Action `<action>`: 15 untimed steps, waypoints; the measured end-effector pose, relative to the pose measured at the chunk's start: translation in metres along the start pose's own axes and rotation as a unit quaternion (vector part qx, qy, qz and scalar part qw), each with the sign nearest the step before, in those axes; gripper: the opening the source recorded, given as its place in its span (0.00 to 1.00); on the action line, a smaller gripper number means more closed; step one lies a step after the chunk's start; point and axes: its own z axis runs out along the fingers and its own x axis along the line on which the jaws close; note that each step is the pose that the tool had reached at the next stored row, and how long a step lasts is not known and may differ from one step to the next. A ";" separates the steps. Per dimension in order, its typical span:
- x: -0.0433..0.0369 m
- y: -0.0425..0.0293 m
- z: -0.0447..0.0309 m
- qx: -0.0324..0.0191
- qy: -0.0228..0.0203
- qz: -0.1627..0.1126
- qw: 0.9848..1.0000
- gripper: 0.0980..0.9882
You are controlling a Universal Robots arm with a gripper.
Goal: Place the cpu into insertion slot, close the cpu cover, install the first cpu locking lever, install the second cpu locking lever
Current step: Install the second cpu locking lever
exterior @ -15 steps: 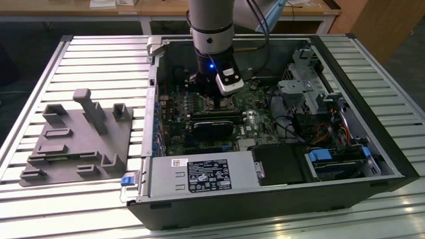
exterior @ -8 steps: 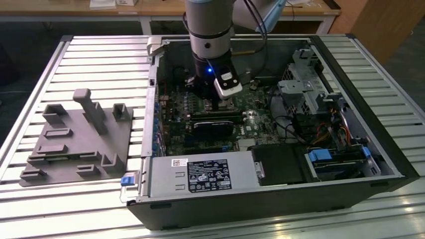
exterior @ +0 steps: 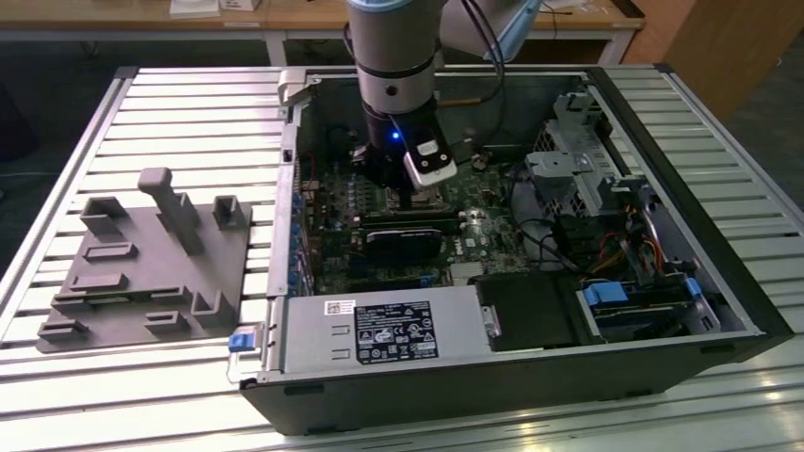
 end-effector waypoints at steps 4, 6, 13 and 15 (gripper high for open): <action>0.0004 -0.0011 0.0007 -0.007 0.002 0.001 1.000 0.01; 0.0009 -0.0034 0.0012 -0.018 0.004 0.002 1.000 0.01; 0.0019 -0.0162 0.0032 -0.051 0.011 0.006 0.999 0.01; 0.0013 -0.0198 0.0040 -0.061 0.013 0.007 0.998 0.01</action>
